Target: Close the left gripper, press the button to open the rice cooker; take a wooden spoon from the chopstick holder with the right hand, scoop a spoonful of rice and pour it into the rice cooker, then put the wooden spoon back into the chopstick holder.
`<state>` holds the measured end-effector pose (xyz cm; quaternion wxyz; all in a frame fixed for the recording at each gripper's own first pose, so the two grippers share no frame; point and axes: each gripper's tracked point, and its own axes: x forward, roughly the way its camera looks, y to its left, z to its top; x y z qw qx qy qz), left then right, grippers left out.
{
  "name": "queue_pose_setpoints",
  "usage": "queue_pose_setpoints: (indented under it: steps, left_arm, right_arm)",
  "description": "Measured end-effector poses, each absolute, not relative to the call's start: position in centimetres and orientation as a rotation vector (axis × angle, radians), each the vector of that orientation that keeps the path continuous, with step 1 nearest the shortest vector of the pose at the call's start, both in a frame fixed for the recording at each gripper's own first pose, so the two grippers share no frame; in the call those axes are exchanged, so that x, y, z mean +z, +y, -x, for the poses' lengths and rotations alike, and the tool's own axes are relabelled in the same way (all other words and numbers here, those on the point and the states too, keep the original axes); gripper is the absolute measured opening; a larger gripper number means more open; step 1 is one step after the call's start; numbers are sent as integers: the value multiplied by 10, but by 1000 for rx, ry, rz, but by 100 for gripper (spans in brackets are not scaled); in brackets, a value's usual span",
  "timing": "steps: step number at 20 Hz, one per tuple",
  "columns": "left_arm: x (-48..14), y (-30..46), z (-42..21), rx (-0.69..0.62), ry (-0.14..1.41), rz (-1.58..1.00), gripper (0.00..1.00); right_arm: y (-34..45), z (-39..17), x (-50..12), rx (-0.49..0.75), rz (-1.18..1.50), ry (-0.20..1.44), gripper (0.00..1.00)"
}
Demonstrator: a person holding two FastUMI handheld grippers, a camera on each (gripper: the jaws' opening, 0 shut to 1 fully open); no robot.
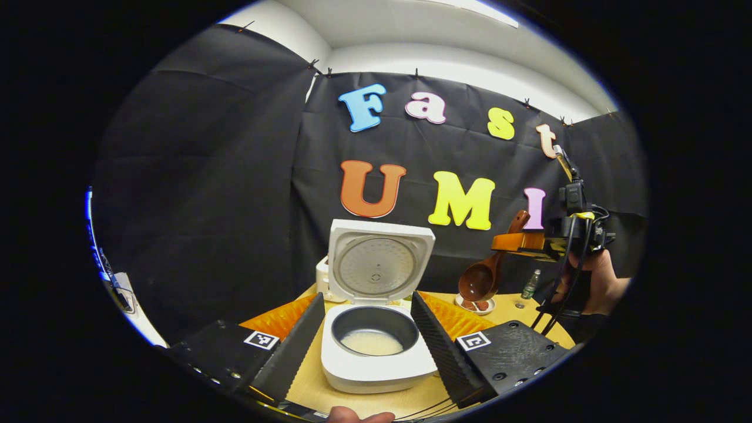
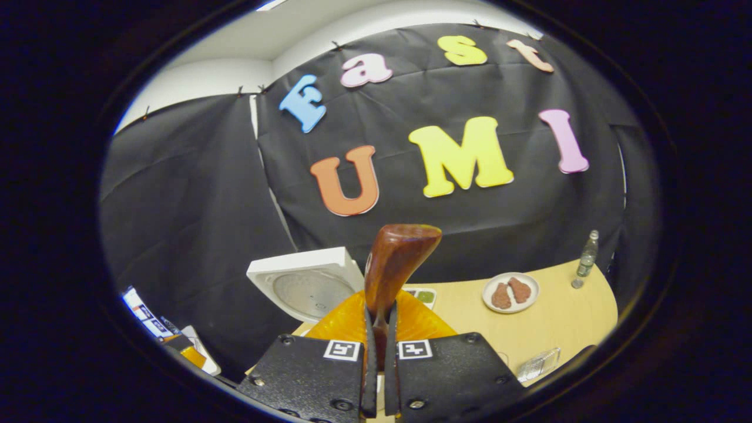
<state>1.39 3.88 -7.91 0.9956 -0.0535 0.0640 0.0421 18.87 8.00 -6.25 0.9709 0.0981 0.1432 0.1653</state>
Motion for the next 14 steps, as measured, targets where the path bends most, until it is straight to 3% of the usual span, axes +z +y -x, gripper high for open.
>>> queue_pose_setpoints:
  steps: [6, 14]
  left_arm:
    - [-75, 1, -30, 0, 129, 106, 94]
    - [-76, -18, -49, -28, 155, 91, 94]
  right_arm:
    - [-36, -167, -58, 160, -243, 267, 10]
    - [-146, -157, -105, -37, -214, 299, 10]
